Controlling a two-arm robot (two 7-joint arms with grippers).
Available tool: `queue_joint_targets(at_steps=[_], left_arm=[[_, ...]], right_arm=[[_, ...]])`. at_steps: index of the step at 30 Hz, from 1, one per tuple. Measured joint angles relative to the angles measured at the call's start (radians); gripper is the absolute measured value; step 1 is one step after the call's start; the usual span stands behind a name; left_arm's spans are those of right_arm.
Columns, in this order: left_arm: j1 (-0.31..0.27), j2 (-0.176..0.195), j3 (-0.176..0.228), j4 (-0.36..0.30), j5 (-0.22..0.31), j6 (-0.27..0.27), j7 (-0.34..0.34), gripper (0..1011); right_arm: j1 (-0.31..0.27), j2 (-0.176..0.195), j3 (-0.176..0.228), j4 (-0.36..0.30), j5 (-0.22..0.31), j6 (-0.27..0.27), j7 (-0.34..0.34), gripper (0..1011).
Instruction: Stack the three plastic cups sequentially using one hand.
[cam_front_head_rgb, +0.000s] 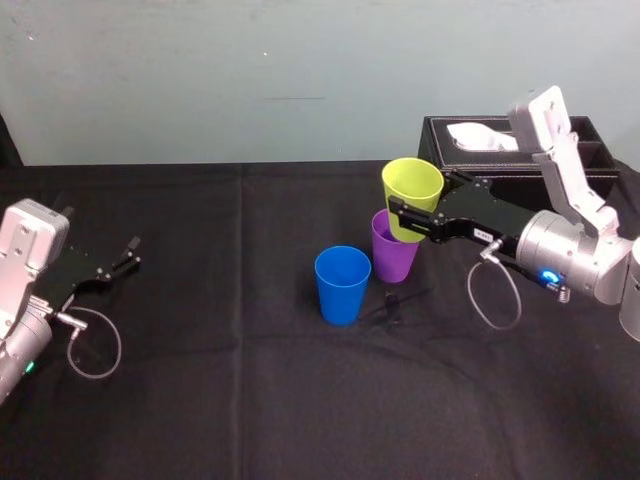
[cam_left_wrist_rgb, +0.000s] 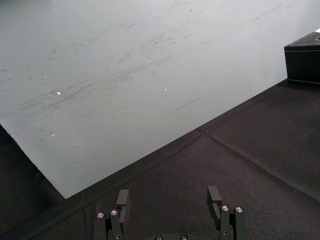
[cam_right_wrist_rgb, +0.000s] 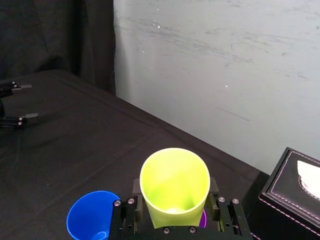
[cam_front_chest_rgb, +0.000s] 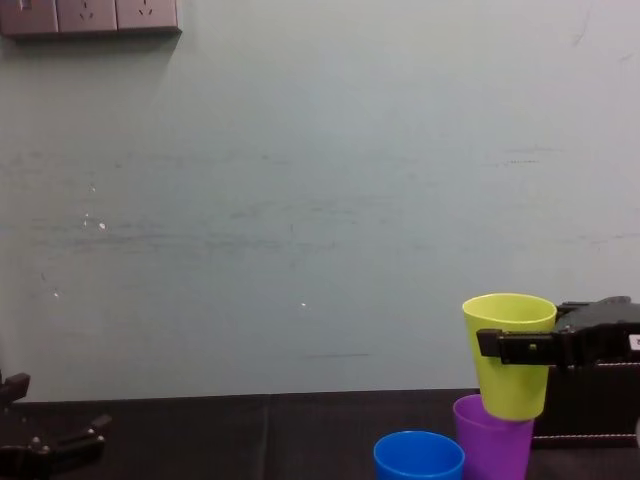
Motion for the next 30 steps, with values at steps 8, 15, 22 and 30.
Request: queue_joint_targets(at_steps=[8, 15, 22, 30], left_arm=[[0.000, 0.000, 0.000, 0.000, 0.000, 0.000, 0.000, 1010], [0.000, 0.000, 0.000, 0.000, 0.000, 0.000, 0.000, 1010], [0.000, 0.000, 0.000, 0.000, 0.000, 0.000, 0.000, 1010], [0.000, 0.000, 0.000, 0.000, 0.000, 0.000, 0.000, 1010]], right_arm=[[0.009, -0.013, -0.005, 0.026, 0.000, 0.000, 0.000, 738], [0.015, -0.021, -0.009, 0.042, 0.000, -0.003, 0.001, 738], [0.019, -0.028, -0.010, 0.054, 0.001, -0.006, 0.001, 738], [0.028, -0.031, -0.009, 0.056, 0.002, -0.007, 0.001, 738]])
